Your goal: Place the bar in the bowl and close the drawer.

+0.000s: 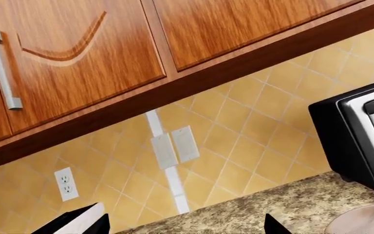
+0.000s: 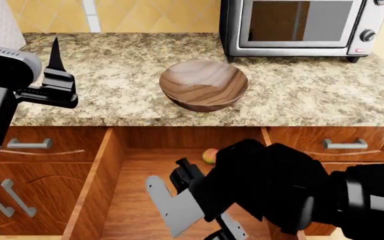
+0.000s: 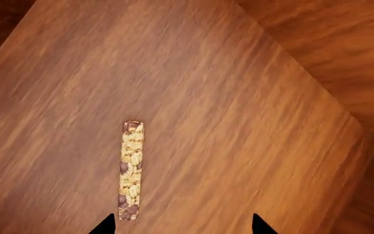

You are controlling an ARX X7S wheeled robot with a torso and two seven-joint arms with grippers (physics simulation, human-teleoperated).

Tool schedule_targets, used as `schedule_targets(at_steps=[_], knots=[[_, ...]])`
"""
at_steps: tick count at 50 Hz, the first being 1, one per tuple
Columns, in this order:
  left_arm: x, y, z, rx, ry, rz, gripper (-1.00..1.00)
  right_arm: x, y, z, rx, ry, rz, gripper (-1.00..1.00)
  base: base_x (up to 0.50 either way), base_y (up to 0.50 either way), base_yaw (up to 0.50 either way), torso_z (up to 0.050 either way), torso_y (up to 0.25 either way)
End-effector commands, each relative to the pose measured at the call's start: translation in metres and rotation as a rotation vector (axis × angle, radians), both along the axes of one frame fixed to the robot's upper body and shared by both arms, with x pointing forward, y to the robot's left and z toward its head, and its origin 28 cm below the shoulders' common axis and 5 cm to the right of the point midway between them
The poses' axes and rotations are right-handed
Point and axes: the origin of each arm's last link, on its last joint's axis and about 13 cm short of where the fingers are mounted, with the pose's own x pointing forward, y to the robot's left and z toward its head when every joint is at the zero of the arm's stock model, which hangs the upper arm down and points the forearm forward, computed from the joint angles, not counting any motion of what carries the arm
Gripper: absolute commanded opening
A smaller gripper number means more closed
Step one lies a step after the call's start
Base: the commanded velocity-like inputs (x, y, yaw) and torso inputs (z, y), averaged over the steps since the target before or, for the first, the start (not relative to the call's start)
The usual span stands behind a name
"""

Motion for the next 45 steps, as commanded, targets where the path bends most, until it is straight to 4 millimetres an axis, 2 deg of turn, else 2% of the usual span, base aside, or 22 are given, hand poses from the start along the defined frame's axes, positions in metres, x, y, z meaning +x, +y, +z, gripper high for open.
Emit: schedule_targets(at_steps=[1,7,20,45], knots=[[-0.001,0.001,-0.002,0.001,0.002,0.004,1.0,-0.001,0.007,-0.032,-0.03,0.094,0.044,1.0,0.0,0.0,0.0,0.0,0.0],[-0.001,0.0,-0.001,0.003,0.001,0.001,1.0,0.0,0.009,-0.04,-0.017,0.116,0.046,1.0,0.0,0.0,0.0,0.0,0.0],[-0.002,0.001,-0.001,0.009,0.003,0.01,1.0,-0.003,0.008,-0.071,-0.006,0.149,0.034,1.0,0.0,0.0,0.0,0.0,0.0],[-0.002,0.001,0.003,0.022,-0.002,0.013,1.0,-0.018,0.001,-0.107,-0.026,0.182,-0.047,1.0,0.0,0.0,0.0,0.0,0.0]])
